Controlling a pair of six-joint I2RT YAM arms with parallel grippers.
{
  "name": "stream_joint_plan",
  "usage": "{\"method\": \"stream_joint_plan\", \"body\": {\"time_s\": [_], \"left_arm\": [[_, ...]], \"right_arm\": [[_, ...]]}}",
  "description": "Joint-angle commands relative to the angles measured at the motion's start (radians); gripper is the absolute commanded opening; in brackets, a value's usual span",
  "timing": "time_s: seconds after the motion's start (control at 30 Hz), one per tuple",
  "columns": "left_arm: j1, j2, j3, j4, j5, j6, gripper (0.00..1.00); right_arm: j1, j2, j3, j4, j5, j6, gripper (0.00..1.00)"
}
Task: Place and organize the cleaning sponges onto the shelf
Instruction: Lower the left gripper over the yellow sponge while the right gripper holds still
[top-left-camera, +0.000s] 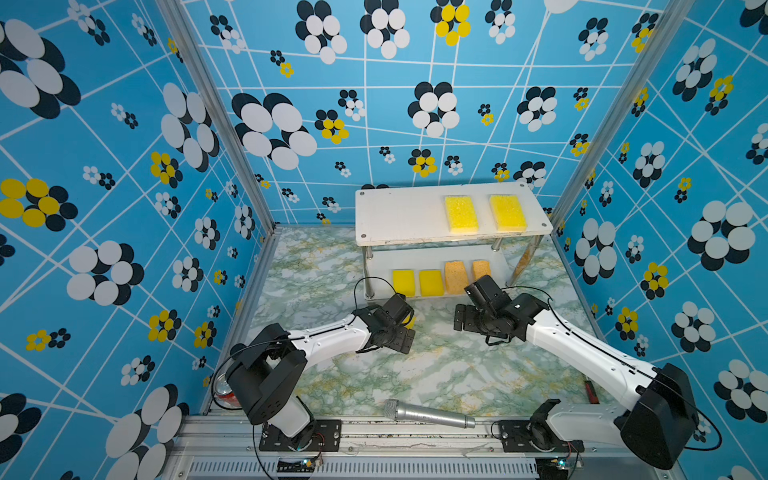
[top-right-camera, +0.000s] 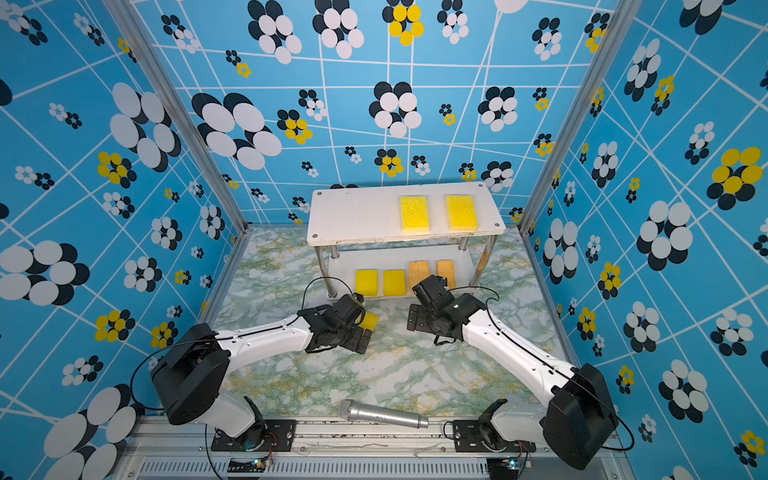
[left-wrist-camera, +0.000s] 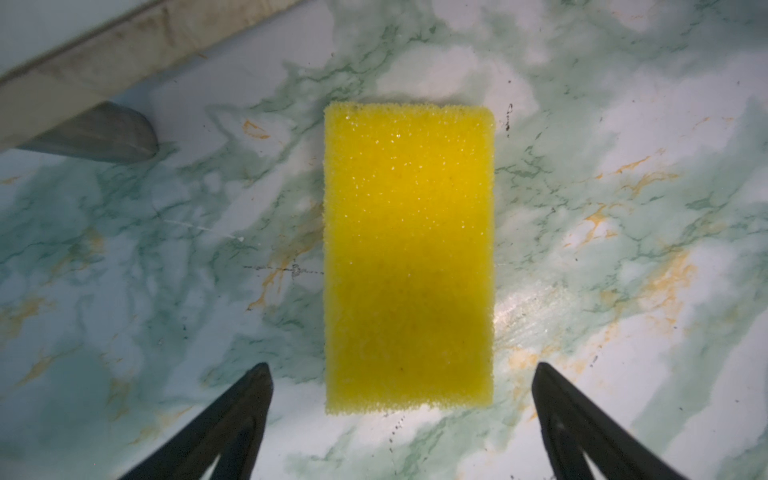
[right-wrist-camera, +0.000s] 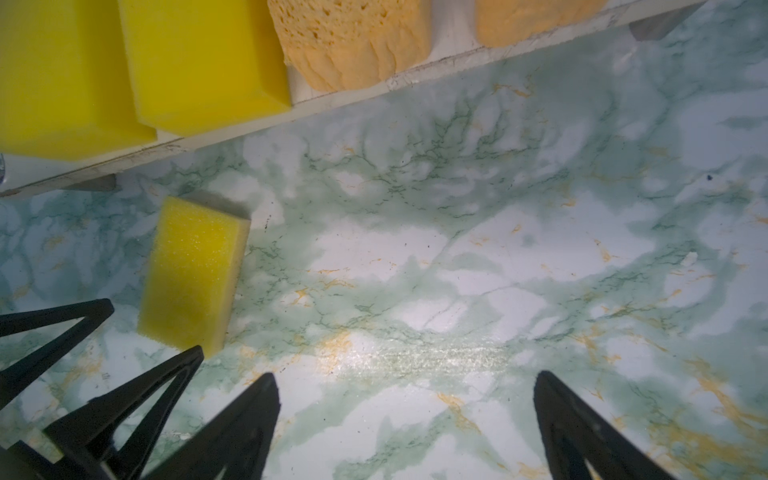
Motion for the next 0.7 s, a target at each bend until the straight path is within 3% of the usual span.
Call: {"method": "stream_joint_plan", "body": {"time_s": [0.0, 0.4, 0.67], "left_arm": [[-0.020, 0.040, 0.039, -0.030, -0.041, 0.007, 0.99], [-0.040, 0.101, 0.089, -0.085, -0.101, -0.004, 1.00], [-0.047, 0.124, 0.090, -0.088, -0.109, -0.012, 0.95]], "right_arm": [[-0.010, -0.014, -0.018, 0.001, -0.004, -0.001, 0.97], [-0.015, -0.016, -0.021, 0.002, -0.008, -0.006, 0.97], [-0.018, -0.014, -0.018, 0.002, -0.010, -0.009, 0.98]]}}
